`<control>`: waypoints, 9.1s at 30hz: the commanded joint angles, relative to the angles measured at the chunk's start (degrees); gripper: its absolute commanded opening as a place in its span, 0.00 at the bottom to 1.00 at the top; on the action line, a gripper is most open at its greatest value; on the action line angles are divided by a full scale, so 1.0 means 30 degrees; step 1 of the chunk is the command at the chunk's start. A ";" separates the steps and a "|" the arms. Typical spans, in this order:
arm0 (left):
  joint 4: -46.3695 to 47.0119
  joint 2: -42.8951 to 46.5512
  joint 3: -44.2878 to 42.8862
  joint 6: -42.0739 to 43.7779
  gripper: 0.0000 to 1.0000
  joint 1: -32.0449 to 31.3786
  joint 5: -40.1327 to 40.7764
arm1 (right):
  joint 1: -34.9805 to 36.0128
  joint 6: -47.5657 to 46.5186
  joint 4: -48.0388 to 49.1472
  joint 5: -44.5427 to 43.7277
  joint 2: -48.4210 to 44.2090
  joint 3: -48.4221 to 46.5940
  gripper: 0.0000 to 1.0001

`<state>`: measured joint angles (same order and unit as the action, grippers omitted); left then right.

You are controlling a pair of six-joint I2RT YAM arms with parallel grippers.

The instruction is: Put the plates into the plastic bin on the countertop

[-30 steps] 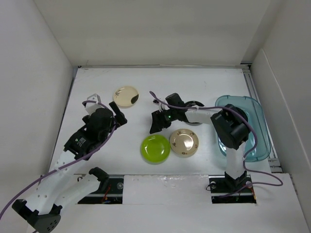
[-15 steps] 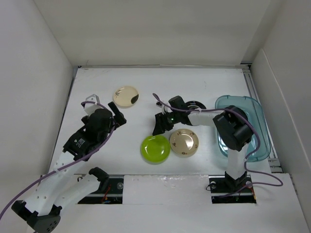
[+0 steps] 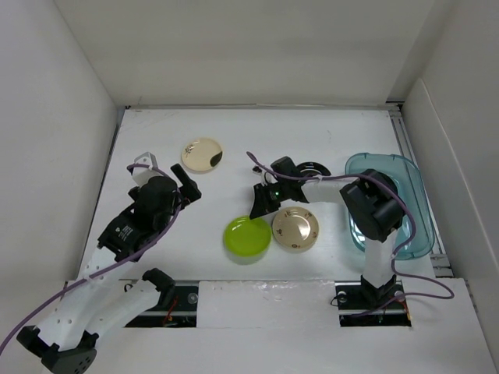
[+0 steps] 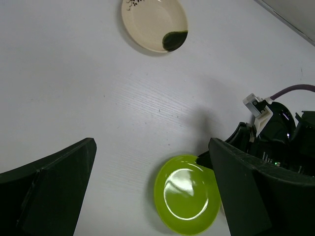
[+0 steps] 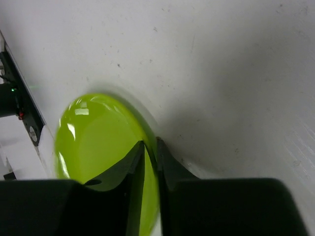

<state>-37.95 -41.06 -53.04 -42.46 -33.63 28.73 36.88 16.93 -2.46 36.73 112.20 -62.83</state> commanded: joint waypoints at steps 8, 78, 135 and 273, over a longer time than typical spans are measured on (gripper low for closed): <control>0.0347 0.0210 -0.0485 -0.0057 1.00 0.0076 0.0237 | 0.0594 -0.0021 -0.1729 -0.1550 0.0892 0.0200 0.00; 0.2542 -0.1255 -0.0134 0.2053 1.00 0.0076 -0.4152 | -0.6740 0.5519 -0.5512 -0.7495 -2.2635 0.6529 1.00; 1.0809 -2.3665 -0.5814 -0.4627 0.00 0.9773 -0.7380 | 0.3791 0.8596 0.0851 -1.1540 -1.8885 0.4509 0.97; 0.7024 -1.0542 -0.8044 0.2873 0.00 -0.4934 -0.8754 | -0.7373 0.8476 0.8407 0.0122 -2.1644 1.1011 0.96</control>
<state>-18.17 -74.30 -73.97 -34.68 -48.36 5.54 13.91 43.29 15.46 40.82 45.82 -28.08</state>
